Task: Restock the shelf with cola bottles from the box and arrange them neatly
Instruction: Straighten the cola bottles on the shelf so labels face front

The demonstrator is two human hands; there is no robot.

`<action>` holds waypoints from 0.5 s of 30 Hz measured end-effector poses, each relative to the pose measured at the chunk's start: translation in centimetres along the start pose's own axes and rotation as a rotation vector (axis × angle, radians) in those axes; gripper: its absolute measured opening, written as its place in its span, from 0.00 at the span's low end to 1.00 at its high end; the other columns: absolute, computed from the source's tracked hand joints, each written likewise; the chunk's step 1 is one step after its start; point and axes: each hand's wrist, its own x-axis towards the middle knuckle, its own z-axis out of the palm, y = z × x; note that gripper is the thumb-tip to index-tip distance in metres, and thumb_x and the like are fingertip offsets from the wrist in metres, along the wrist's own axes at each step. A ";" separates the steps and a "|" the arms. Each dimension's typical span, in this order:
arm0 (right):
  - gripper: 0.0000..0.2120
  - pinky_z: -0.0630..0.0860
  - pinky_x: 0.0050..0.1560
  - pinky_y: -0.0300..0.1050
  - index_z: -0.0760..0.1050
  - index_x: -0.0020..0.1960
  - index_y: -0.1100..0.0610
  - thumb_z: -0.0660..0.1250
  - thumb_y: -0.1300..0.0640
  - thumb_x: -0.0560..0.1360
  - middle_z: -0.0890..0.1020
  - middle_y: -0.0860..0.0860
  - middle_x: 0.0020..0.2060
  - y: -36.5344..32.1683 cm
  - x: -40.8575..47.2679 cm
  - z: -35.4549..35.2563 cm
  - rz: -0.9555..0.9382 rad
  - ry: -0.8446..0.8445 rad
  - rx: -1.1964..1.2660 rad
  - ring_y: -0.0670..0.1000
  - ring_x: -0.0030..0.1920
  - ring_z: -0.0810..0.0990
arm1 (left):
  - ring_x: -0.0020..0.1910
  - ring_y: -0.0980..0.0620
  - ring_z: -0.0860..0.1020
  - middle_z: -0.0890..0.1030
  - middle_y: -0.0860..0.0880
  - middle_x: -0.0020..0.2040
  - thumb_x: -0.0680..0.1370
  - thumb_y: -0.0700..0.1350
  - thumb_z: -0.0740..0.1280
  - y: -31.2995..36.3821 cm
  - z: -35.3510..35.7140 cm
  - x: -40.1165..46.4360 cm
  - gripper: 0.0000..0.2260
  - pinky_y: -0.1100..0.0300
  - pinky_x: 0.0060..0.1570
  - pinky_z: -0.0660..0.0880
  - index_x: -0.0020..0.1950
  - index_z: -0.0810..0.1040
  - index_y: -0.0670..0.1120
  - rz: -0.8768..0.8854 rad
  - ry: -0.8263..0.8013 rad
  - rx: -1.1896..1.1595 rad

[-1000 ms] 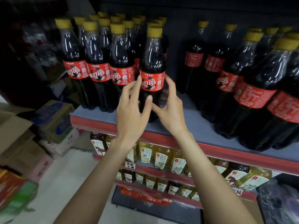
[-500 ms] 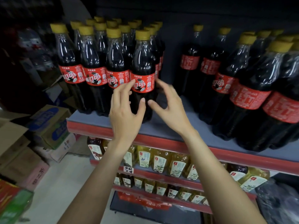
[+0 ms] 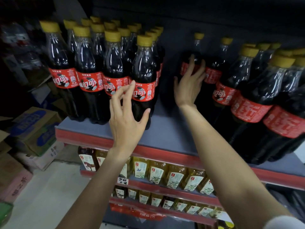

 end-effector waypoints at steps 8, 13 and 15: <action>0.40 0.76 0.57 0.54 0.46 0.78 0.45 0.52 0.77 0.76 0.51 0.64 0.76 -1.8 1.6 1.9 0.134 0.100 -0.090 0.65 0.71 0.64 | 0.62 0.50 0.70 0.65 0.48 0.65 0.72 0.44 0.73 -0.3 -0.5 0.2 0.31 0.53 0.48 0.79 0.73 0.64 0.46 0.016 -0.039 -0.010; 0.45 0.73 0.62 0.51 0.47 0.79 0.49 0.64 0.73 0.71 0.52 0.62 0.75 -0.4 2.0 1.8 0.041 0.012 0.228 0.65 0.73 0.60 | 0.63 0.51 0.69 0.66 0.47 0.65 0.73 0.43 0.72 -0.1 -0.6 0.0 0.31 0.56 0.50 0.79 0.73 0.63 0.47 0.013 -0.046 -0.010; 0.46 0.65 0.66 0.33 0.46 0.79 0.53 0.67 0.72 0.70 0.51 0.62 0.75 0.2 1.7 1.2 -0.005 -0.053 0.473 0.62 0.75 0.56 | 0.63 0.51 0.69 0.65 0.48 0.66 0.73 0.43 0.72 -0.1 -0.5 -0.1 0.31 0.57 0.50 0.78 0.73 0.63 0.47 0.005 -0.045 -0.020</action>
